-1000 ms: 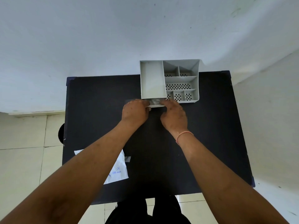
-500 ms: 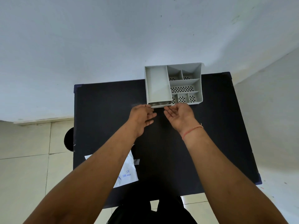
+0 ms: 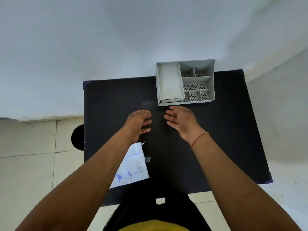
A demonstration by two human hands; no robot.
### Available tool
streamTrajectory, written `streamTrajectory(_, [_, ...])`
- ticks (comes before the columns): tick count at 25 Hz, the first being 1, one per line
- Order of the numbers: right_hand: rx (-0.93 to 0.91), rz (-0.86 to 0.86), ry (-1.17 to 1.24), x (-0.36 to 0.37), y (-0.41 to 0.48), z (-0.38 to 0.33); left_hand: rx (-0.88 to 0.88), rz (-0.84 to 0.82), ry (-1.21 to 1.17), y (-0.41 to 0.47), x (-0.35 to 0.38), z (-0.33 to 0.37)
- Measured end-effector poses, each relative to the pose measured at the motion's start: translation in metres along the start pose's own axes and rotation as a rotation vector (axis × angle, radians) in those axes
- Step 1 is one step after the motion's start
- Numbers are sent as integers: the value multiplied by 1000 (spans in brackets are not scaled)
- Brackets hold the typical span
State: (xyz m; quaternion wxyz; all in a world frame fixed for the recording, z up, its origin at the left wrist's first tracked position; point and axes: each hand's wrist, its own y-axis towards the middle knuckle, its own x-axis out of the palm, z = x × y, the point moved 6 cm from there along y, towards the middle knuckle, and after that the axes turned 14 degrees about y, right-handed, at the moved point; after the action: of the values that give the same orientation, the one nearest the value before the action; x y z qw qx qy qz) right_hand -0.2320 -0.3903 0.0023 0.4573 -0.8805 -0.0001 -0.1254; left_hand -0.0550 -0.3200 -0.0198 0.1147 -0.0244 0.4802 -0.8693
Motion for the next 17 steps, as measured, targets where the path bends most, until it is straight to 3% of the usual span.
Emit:
streamTrajectory(3, [-47, -58, -315, 20, -5, 31, -23, 156, 153, -9, -29, -24])
streamTrajectory(8, [-56, -119, -1134, 32, 0, 100, -74, 295, 441, -27, -59, -86])
streamTrajectory(10, [19, -175, -1205, 33, -1, 132, -74, 294, 517, -35, -62, -119])
streamTrajectory(13, [55, -209, -1196, 37, -1, 167, -64, 239, 400, -41, -59, -162])
streamTrajectory(17, [46, -194, -1011, 42, -10, 164, -27, 298, 265, -47, -62, -178])
